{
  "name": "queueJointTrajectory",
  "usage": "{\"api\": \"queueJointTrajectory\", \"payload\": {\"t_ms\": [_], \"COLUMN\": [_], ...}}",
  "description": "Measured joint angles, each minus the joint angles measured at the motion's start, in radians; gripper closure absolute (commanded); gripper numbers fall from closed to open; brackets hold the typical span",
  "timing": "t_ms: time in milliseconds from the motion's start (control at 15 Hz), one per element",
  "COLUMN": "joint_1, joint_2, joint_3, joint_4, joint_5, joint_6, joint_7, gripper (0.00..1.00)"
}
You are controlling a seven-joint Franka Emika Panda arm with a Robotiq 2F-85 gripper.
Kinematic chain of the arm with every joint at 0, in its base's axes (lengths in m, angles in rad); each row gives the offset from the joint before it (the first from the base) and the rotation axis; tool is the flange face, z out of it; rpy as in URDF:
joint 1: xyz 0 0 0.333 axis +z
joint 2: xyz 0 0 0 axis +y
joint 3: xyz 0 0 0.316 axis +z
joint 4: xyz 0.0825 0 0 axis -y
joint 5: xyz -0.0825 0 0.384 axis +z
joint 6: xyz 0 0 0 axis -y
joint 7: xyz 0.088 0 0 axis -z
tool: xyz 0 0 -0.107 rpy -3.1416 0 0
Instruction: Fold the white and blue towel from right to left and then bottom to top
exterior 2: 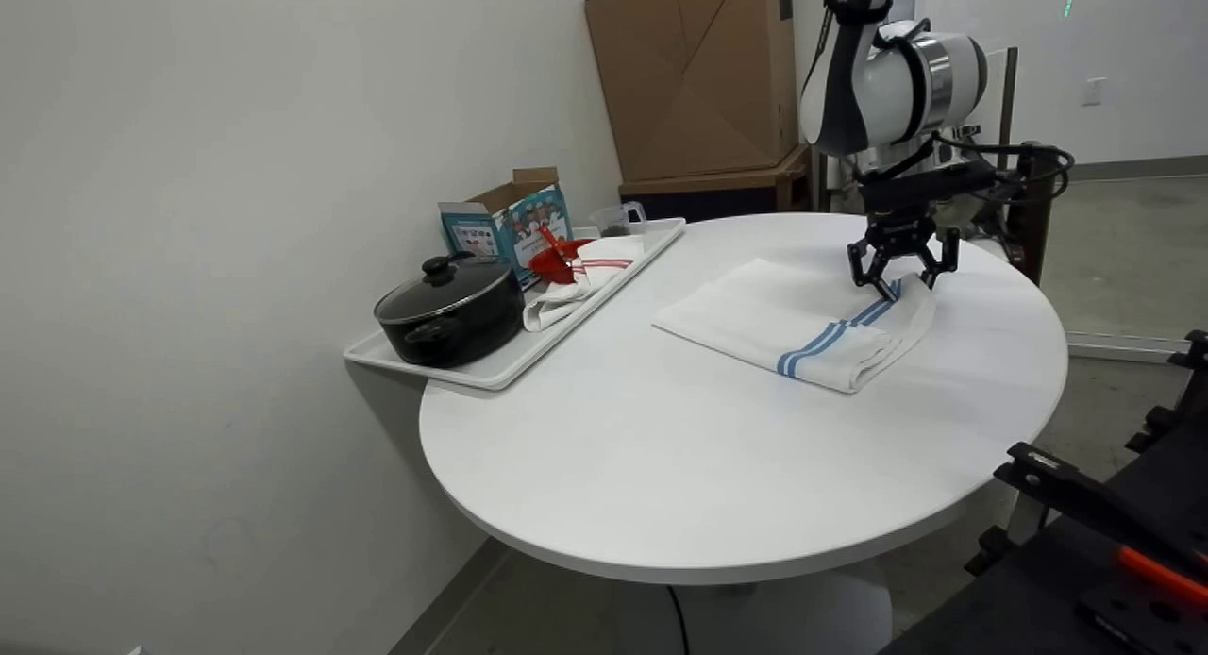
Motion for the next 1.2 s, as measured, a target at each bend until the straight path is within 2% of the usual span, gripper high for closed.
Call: {"api": "queueJointTrajectory", "payload": {"t_ms": [200,267,667,867,1067,1200], "joint_1": [0.011,0.012,-0.036,-0.041,-0.001,0.057], "joint_2": [-0.011,-0.019,-0.116,-0.177,-0.219,-0.231], "joint_3": [0.01,0.017,0.095,0.114,0.143,0.164], "joint_4": [0.004,0.004,0.011,0.011,0.011,0.011], "joint_5": [0.0,0.004,0.112,0.124,0.11,0.076], "joint_6": [0.0,0.0,-0.018,-0.041,-0.083,-0.124], "joint_7": [0.0,0.0,-0.005,-0.006,-0.012,-0.012], "gripper": [0.95,0.9,0.92,0.92,0.92,0.92]}}
